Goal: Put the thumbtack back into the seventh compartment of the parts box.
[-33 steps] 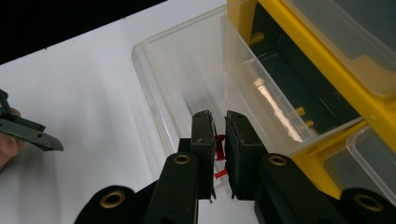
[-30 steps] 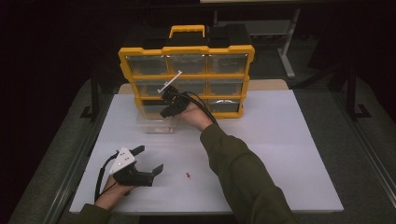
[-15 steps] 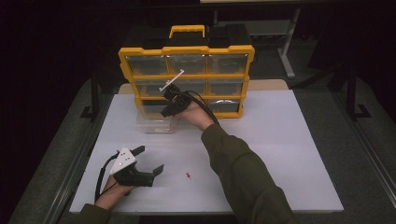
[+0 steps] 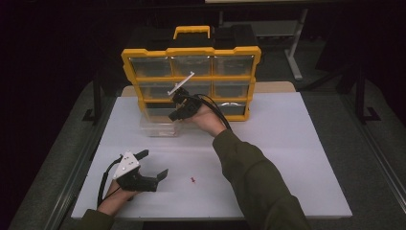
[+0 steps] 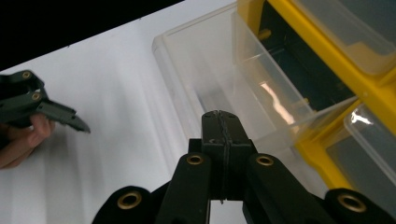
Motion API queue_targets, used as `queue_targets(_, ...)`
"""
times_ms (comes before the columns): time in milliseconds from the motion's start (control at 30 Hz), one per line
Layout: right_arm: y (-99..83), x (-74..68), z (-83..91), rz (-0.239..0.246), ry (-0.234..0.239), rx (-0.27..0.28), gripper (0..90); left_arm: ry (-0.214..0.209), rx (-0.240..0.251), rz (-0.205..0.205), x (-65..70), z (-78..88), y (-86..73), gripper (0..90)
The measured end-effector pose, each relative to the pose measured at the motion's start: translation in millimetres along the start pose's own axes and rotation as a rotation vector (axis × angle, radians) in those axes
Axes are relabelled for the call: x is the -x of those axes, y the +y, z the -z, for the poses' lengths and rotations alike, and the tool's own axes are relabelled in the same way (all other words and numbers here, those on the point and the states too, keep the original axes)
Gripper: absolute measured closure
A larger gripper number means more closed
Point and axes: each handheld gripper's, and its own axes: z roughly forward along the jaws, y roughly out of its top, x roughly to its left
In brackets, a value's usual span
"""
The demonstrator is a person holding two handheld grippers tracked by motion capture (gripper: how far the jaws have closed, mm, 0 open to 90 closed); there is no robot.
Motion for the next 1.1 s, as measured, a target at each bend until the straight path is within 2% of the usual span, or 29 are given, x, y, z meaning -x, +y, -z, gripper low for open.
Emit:
queue_targets(133,-8.2,-3.3,5.9,0.010,0.004,0.000,89.3,0.000,-0.005,-0.007,-0.6,0.0,-0.2,0.0)
queue_targets(233,-13.0,-6.0,12.0,-0.002,0.006,0.003,89.3,-0.001,0.005,0.005,0.1,-0.6,-0.3,0.0)
queue_targets(267,-14.3,-4.8,12.4,0.020,0.009,0.015,89.4,0.000,0.003,0.003,-0.1,-0.6,-0.3,0.0)
queue_targets(367,-19.5,-7.1,16.3,0.009,0.009,0.007,89.3,0.002,-0.001,0.002,-0.3,-0.4,-0.3,0.0)
queue_targets(533,-26.4,-9.1,19.2,0.012,0.010,0.009,89.3,0.002,-0.001,0.003,0.0,-0.4,-0.2,0.0)
queue_targets(567,-27.9,-8.4,19.4,0.030,0.003,0.012,89.3,0.002,-0.001,0.003,0.0,-0.4,-0.2,0.0)
queue_targets(733,-33.8,-10.0,20.3,0.027,0.012,0.013,87.2,0.002,0.000,0.003,-0.2,-0.6,-0.4,0.0)
queue_targets(767,-35.4,-9.8,20.2,0.033,0.008,0.016,84.3,0.001,0.001,0.003,-0.3,-0.7,-0.5,0.0)
queue_targets(800,-38.8,-11.4,20.4,0.009,0.015,0.006,79.8,0.001,0.002,0.003,-0.3,-0.8,-0.6,0.0)
queue_targets(833,-40.8,-11.2,20.2,0.014,0.007,0.004,77.4,0.002,0.002,0.005,-0.2,-0.9,-0.6,0.0)
queue_targets(867,-41.8,-12.7,20.0,-0.003,0.012,0.004,75.8,0.002,0.001,0.005,-0.3,-0.8,-0.6,0.0)
queue_targets(1000,-48.1,-14.3,19.6,-0.007,0.009,0.000,66.1,0.002,0.000,0.005,-0.3,-0.8,-0.6,0.0)
queue_targets(1033,-49.6,-14.6,19.2,-0.004,0.011,0.002,62.4,0.002,-0.001,0.004,-0.3,-0.9,-0.6,0.0)
queue_targets(1067,-51.3,-13.1,18.4,0.023,0.007,0.003,58.0,0.002,-0.001,0.004,-0.3,-0.9,-0.6,0.0)
queue_targets(1100,-52.8,-14.2,17.8,0.019,0.009,0.004,55.4,0.001,0.001,0.005,-0.2,-1.0,-0.7,0.0)
